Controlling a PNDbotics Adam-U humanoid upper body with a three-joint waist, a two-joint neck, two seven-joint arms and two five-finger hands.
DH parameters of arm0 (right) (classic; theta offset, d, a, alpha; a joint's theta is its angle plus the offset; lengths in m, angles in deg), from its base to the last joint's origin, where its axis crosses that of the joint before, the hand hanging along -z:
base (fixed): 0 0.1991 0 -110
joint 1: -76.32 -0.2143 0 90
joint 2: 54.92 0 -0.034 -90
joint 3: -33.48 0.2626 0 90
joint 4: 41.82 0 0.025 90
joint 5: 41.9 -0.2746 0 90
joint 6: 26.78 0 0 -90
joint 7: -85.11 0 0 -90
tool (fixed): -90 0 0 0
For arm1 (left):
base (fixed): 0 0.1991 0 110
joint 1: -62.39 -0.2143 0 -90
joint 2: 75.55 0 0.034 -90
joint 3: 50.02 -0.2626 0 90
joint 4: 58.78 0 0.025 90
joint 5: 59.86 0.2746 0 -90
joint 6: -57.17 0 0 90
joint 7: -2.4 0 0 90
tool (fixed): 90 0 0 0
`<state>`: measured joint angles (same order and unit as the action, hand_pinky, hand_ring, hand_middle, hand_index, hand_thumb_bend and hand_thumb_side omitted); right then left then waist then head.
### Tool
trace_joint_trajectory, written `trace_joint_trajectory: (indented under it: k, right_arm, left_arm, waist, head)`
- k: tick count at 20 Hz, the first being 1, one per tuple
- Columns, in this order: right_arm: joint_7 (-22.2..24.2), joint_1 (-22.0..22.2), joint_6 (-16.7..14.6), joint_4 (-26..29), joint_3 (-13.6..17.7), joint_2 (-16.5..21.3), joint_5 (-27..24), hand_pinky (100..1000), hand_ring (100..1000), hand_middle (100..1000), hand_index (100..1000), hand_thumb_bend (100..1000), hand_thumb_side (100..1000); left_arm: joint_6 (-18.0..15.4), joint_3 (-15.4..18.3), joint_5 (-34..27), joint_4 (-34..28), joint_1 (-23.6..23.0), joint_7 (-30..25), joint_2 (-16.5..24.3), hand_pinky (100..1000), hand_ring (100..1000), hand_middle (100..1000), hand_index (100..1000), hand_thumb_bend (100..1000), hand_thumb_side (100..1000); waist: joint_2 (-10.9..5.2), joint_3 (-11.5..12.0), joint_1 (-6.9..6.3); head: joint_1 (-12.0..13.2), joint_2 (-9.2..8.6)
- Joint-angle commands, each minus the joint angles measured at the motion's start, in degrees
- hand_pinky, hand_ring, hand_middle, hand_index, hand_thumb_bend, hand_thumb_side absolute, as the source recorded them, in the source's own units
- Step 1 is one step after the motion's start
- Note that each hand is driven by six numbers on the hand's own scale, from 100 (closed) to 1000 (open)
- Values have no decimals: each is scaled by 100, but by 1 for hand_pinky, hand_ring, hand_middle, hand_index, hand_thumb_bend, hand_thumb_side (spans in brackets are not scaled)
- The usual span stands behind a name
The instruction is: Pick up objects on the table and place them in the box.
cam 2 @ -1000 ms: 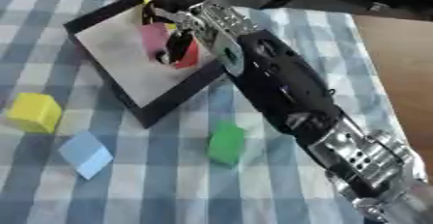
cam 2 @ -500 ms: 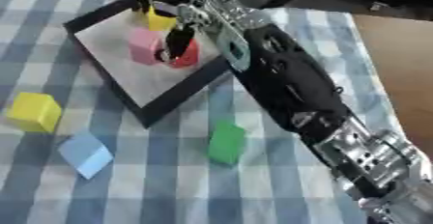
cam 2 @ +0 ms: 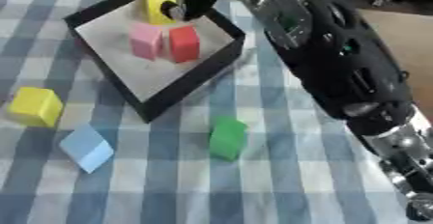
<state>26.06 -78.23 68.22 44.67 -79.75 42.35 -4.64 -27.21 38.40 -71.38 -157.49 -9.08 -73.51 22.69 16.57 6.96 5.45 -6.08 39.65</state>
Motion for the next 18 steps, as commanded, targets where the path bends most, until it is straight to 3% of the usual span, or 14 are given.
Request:
trace_joint_trajectory:
  k: [1, 12, 18]
  right_arm:
    - [-102, 77, -186, 516, 152, 556, -272, 894, 851, 786, 888, 315, 161]
    - [-285, 1337, -1221, 2203, -49, 2241, -1310, 895, 842, 770, 869, 345, 153]
    - [17, 1987, -1762, 2792, 81, 2930, -1847, 897, 845, 779, 871, 345, 154]
  left_arm:
    - [-29, 126, 26, -51, -15, 88, 213, 748, 749, 828, 842, 364, 742]
    - [-29, 130, 40, -30, -36, 114, 235, 747, 750, 829, 842, 363, 745]
    - [-23, 118, 45, -31, -18, 98, 237, 747, 751, 829, 842, 362, 746]
  waist:
    - [-235, -41, 16]
    - [-159, -28, -59]
    - [-117, 18, -63]
  head:
    - [136, 34]
    - [172, -22]
    - [177, -32]
